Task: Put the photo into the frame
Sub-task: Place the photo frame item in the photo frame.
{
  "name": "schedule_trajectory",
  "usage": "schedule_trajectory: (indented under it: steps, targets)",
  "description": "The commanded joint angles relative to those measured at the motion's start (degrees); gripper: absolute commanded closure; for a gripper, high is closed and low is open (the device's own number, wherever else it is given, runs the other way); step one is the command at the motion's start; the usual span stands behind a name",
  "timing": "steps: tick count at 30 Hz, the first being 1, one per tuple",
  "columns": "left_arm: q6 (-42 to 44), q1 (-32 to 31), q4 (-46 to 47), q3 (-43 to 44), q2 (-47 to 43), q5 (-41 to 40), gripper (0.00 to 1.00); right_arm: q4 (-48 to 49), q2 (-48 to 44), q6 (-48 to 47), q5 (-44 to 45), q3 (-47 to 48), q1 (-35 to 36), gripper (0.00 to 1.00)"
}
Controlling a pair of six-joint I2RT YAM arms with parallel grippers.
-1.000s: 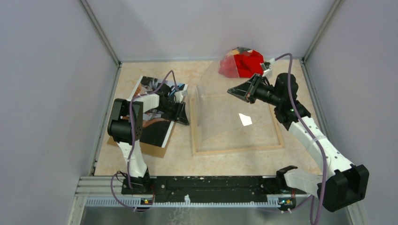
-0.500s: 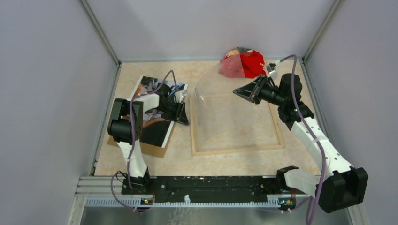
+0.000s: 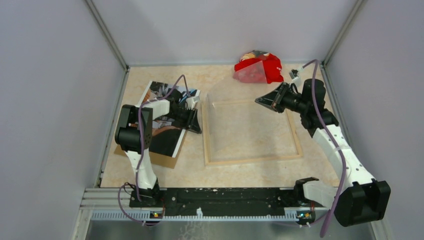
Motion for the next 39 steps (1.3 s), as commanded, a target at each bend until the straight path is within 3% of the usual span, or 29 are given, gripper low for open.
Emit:
schedule_trajectory:
  steps: [1, 12, 39]
  targets:
    - [0.83, 0.06, -0.50, 1.25, 0.96, -0.20, 0.64, -4.20, -0.49, -6.19, 0.38, 1.61, -0.75, 1.00]
    - [0.66, 0.06, -0.87, 2.07, 1.25, -0.50, 0.64, -12.39, 1.20, -15.10, 3.21, 6.25, -1.94, 1.00]
    - [0.97, 0.06, -1.38, 2.57, 1.66, -0.28, 0.65, -15.87, 3.18, -19.91, 4.14, 9.74, -3.78, 1.00]
